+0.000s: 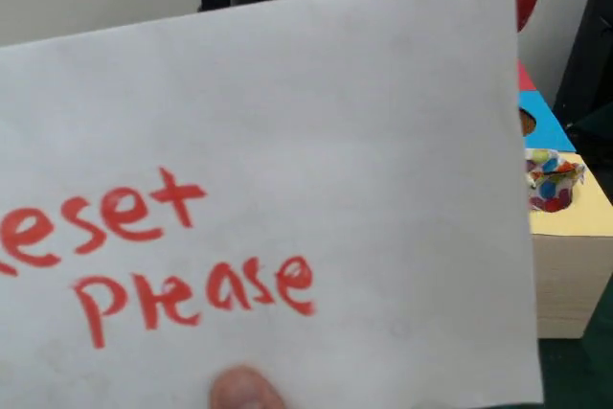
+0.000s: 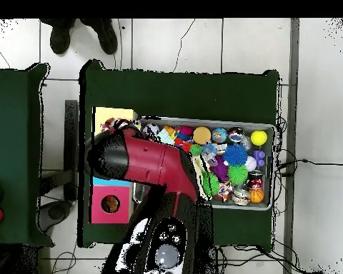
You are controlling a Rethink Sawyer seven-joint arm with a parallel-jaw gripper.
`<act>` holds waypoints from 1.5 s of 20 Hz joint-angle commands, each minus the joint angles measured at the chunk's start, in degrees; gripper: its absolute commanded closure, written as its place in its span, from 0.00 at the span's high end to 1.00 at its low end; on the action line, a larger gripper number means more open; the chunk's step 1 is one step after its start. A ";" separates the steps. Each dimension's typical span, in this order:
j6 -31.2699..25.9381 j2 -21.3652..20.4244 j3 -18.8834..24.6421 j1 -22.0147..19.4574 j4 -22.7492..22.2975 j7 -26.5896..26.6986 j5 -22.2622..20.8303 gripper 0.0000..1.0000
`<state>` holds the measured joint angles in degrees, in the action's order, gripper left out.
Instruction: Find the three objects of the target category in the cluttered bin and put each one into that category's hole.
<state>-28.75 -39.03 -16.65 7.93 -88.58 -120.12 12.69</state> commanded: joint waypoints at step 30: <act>1.67 0.77 8.58 -2.02 -6.80 -2.73 -4.40 1.00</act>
<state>-27.66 -38.97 -13.44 7.59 -90.93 -120.12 10.75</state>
